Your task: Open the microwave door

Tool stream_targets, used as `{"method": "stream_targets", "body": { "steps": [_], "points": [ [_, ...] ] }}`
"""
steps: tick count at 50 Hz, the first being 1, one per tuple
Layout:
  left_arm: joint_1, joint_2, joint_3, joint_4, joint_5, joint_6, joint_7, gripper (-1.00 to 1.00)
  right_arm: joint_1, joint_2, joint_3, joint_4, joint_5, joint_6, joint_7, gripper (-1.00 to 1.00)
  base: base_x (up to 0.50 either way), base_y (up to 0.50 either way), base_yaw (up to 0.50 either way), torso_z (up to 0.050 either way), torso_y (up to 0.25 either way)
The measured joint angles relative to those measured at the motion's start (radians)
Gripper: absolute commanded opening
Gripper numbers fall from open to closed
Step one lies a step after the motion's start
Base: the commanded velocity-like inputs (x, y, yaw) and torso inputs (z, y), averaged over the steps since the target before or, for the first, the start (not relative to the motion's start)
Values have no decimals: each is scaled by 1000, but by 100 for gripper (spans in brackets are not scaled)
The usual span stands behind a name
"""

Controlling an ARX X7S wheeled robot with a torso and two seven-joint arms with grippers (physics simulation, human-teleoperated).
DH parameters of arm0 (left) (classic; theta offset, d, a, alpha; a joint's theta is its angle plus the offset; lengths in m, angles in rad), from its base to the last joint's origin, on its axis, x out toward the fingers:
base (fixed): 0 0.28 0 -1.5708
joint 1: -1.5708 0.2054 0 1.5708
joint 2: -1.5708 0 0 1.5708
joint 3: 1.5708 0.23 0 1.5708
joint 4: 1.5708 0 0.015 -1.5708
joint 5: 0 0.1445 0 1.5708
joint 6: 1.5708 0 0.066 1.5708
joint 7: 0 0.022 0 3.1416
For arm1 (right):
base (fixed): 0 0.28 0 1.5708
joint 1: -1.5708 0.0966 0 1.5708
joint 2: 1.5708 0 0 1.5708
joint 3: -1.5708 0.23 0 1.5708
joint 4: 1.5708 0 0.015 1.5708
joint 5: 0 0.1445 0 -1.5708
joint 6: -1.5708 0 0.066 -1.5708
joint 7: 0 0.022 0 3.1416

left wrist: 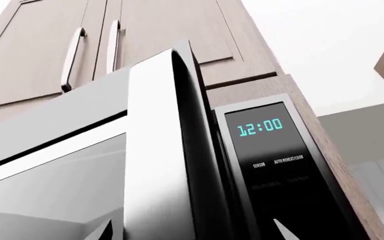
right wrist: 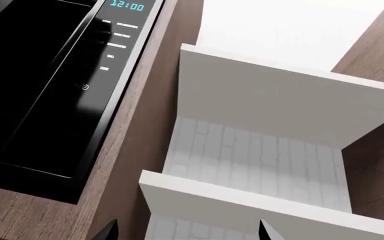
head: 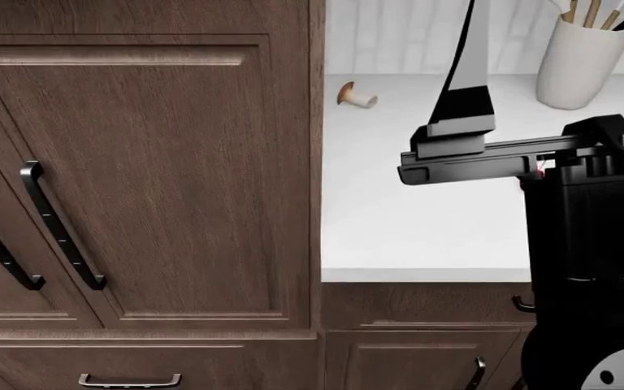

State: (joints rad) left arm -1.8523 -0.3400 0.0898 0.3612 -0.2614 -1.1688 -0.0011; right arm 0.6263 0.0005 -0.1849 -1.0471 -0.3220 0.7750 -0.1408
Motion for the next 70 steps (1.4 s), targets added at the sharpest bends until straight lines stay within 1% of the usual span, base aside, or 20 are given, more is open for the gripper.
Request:
{"method": "stream_targets", "body": {
  "steps": [16, 30, 42, 58, 64, 70],
  "points": [
    [-33, -41, 9, 5, -2, -13, 5, 100, 8, 0, -4, 0, -6, 5, -3, 100, 0, 0, 0, 0, 0],
    [-124, -18, 14, 48, -32, -77, 9, 100, -2, 0, 1, 0, 2, -8, 1, 100, 0, 0, 0, 0, 0],
    [-169, 35, 34, 63, -58, -103, 9, 100, -20, 0, 11, 0, 19, -27, 9, 100, 0, 0, 0, 0, 0],
    [-150, 131, 77, 51, -89, -87, 2, 100, -41, 0, 38, 0, 44, -47, 7, 100, 0, 0, 0, 0, 0],
    [-129, 159, 98, 38, -95, -67, 0, 100, -48, 0, 46, 0, 51, -52, 6, 100, 0, 0, 0, 0, 0],
    [-96, 194, 153, -81, -79, 21, 12, 100, -66, 0, 59, 0, 60, -67, 8, 100, 0, 0, 0, 0, 0]
  ]
}}
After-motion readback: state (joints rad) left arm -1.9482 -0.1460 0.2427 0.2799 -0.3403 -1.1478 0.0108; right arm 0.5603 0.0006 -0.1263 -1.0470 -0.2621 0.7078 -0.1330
